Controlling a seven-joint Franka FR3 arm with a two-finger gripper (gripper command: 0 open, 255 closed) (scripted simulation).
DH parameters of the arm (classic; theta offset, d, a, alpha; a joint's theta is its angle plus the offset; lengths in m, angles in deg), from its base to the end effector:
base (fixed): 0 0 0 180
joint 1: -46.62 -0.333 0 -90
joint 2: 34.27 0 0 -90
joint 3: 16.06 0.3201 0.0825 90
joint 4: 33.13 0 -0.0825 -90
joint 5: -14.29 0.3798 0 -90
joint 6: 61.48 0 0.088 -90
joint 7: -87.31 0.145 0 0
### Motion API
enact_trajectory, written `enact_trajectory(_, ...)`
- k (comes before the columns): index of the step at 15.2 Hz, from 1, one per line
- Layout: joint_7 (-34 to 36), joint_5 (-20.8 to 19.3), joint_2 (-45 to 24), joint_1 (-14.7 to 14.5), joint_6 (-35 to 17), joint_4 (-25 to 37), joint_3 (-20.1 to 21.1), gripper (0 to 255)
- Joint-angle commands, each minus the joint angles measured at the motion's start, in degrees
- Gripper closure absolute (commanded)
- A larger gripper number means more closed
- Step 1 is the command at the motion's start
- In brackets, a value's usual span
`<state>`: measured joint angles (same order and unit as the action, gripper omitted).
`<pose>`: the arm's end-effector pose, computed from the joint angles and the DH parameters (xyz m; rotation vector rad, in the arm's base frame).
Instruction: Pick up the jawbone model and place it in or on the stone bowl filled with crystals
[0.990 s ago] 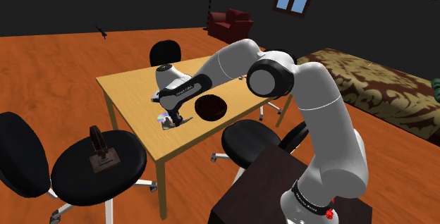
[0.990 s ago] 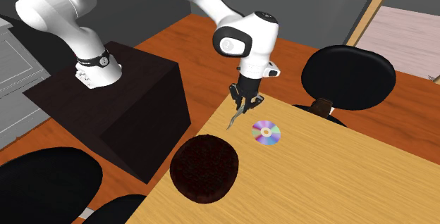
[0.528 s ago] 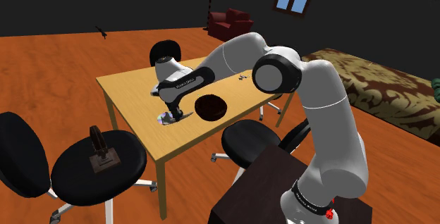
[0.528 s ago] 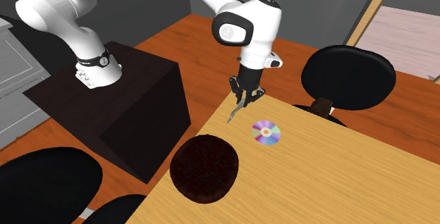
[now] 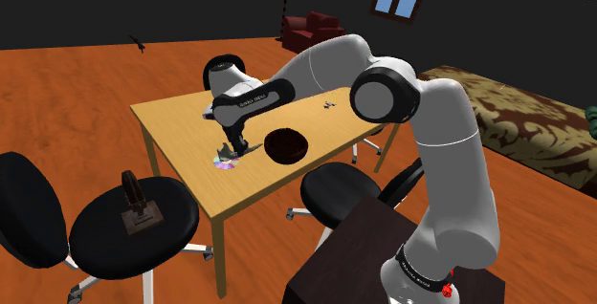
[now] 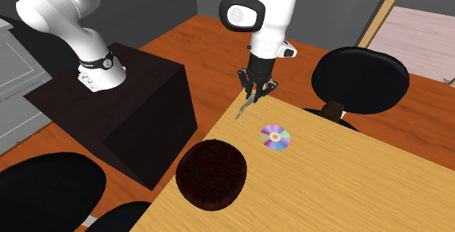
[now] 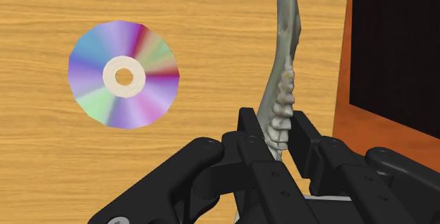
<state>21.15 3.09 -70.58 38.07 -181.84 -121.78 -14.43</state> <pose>0.6838 0.1045 0.2416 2.2932 1.9976 -0.2122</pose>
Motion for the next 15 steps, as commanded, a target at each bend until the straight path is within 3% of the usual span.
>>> enact_trajectory(1, -0.29, 0.12, 0.83, 0.11, 1.0, 0.18, 0.03, 255)
enact_trajectory(11, -1.23, 0.62, 4.13, 0.13, 6.47, 2.41, 0.25, 255)
enact_trajectory(15, -5.35, 0.75, 5.95, 3.59, 4.01, -1.19, -0.85, 255)
